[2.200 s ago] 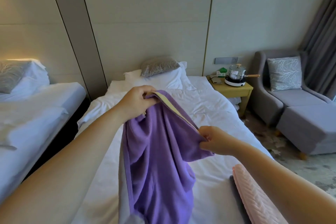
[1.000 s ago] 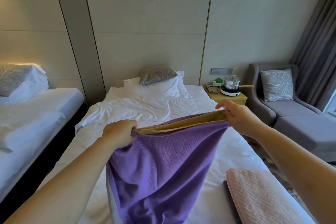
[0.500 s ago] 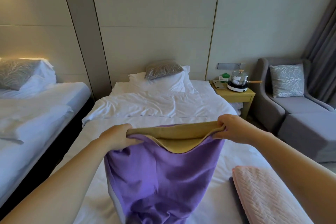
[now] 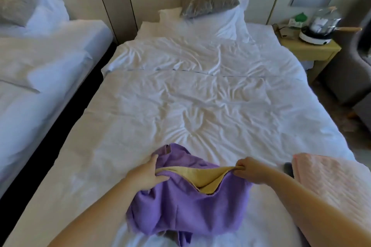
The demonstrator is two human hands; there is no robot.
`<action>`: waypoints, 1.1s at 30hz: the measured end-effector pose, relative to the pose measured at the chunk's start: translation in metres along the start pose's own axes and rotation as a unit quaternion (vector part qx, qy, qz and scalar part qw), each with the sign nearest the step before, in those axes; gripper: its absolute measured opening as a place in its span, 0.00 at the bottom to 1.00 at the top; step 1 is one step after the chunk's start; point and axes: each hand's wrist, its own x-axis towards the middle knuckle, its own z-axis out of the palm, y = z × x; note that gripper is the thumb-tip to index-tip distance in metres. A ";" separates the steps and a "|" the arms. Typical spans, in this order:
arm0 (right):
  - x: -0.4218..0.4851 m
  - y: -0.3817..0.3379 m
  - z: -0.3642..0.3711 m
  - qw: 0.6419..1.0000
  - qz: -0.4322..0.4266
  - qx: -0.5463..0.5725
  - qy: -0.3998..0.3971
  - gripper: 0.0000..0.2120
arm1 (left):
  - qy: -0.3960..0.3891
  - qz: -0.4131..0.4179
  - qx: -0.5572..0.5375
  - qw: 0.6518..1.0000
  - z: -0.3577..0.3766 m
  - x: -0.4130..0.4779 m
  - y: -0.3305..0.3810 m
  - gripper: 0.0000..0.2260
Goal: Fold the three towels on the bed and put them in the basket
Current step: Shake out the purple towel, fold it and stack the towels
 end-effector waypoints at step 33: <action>0.044 -0.059 -0.290 0.879 -0.114 0.071 0.457 0.07 | 0.421 0.208 -0.083 0.879 -0.316 0.087 0.150 0.21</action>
